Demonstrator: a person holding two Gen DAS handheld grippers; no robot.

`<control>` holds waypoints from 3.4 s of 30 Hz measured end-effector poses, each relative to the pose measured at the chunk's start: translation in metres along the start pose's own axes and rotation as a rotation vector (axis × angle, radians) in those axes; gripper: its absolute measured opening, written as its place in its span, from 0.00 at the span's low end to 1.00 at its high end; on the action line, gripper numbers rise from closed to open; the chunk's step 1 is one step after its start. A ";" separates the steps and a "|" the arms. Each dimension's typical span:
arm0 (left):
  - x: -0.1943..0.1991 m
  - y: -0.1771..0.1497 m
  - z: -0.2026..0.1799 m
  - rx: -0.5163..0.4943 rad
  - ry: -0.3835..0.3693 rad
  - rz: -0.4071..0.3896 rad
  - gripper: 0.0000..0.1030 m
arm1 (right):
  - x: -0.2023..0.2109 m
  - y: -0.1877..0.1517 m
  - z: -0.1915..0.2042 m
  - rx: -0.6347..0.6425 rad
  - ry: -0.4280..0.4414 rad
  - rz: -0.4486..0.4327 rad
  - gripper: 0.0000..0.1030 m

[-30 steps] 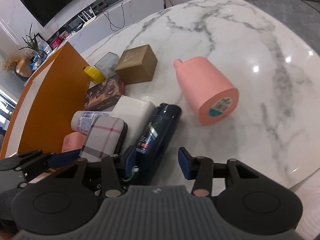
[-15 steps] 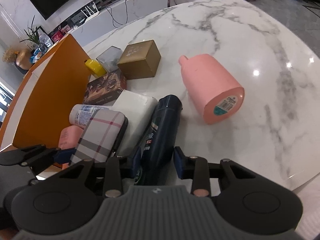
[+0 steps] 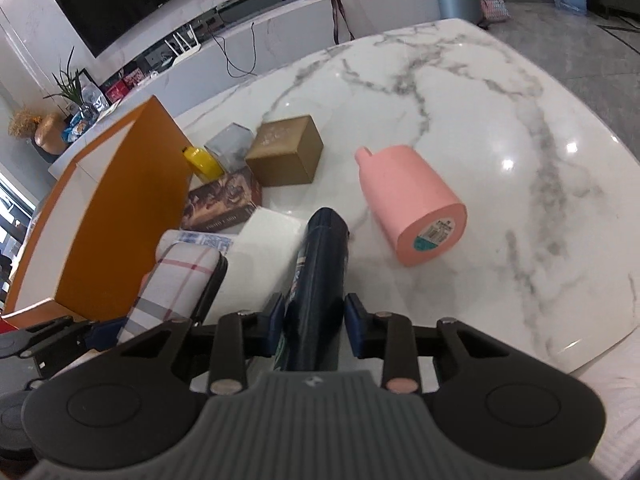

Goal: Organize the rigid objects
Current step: 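Carry both items into the orange box and open both tools to release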

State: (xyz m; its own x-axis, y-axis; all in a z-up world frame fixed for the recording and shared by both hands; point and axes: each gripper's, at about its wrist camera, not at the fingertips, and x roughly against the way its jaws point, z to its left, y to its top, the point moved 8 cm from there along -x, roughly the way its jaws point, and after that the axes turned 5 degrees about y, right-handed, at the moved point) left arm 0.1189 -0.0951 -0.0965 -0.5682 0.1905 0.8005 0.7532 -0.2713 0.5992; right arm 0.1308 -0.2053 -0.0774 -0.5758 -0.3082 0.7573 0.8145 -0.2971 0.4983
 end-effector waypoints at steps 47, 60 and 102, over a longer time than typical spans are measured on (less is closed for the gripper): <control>-0.002 0.004 0.185 0.213 0.133 0.131 0.71 | -0.066 0.032 0.223 0.505 0.083 0.086 0.28; -0.004 0.002 0.192 0.254 0.199 0.171 0.71 | -0.019 0.048 0.192 0.362 0.111 -0.071 0.47; -0.030 0.010 0.182 0.349 0.190 0.332 0.71 | -0.026 0.033 0.156 0.189 0.201 0.057 0.43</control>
State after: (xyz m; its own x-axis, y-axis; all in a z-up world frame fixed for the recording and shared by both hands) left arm 0.2040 0.0676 -0.1125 -0.3052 -0.0356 0.9516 0.9506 0.0486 0.3067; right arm 0.1835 -0.0658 -0.0151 -0.5162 -0.4979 0.6968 0.8337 -0.1060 0.5419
